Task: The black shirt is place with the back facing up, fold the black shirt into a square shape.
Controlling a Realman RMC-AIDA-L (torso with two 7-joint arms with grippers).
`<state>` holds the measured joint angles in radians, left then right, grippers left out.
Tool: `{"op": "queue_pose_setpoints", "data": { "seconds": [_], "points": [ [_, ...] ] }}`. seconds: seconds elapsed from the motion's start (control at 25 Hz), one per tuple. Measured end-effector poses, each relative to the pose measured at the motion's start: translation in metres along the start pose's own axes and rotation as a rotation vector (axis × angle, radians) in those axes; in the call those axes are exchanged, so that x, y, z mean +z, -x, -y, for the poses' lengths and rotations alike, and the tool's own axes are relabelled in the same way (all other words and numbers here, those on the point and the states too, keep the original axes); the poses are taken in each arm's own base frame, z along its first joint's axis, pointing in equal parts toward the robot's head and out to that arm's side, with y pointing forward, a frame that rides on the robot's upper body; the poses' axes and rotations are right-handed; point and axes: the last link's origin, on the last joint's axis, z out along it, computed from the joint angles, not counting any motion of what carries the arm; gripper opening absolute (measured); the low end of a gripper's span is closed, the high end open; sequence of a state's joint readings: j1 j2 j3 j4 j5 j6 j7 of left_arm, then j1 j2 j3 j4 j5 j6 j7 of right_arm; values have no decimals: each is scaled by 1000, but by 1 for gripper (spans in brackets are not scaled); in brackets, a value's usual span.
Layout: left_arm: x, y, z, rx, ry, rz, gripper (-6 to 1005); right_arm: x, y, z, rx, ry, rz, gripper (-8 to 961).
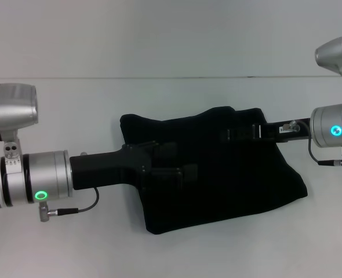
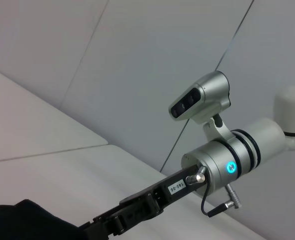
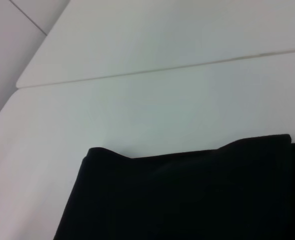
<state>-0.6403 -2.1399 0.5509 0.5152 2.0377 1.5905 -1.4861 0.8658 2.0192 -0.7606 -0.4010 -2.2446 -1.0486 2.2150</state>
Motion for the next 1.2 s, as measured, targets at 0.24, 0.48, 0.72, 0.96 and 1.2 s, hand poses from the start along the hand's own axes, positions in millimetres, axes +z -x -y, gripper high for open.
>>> {"op": "queue_pose_setpoints", "data": {
  "seconds": [0.24,0.48,0.72,0.96,1.2],
  "points": [
    [1,-1,0,1,2,0,939,4,-4,1,5,-14,4,900],
    [4,0,1,8,-3,19,938,13,-10,-1,8,-26,0,899],
    [7,-1,1,15,-1,30,936,22,-15,-6,-1,-30,-9,897],
    [7,-1,2,17,-2,34,934,22,-12,-7,-3,-24,0,896],
    [7,-1,2,16,-2,34,933,21,-12,-7,-2,-23,2,894]
  ]
}}
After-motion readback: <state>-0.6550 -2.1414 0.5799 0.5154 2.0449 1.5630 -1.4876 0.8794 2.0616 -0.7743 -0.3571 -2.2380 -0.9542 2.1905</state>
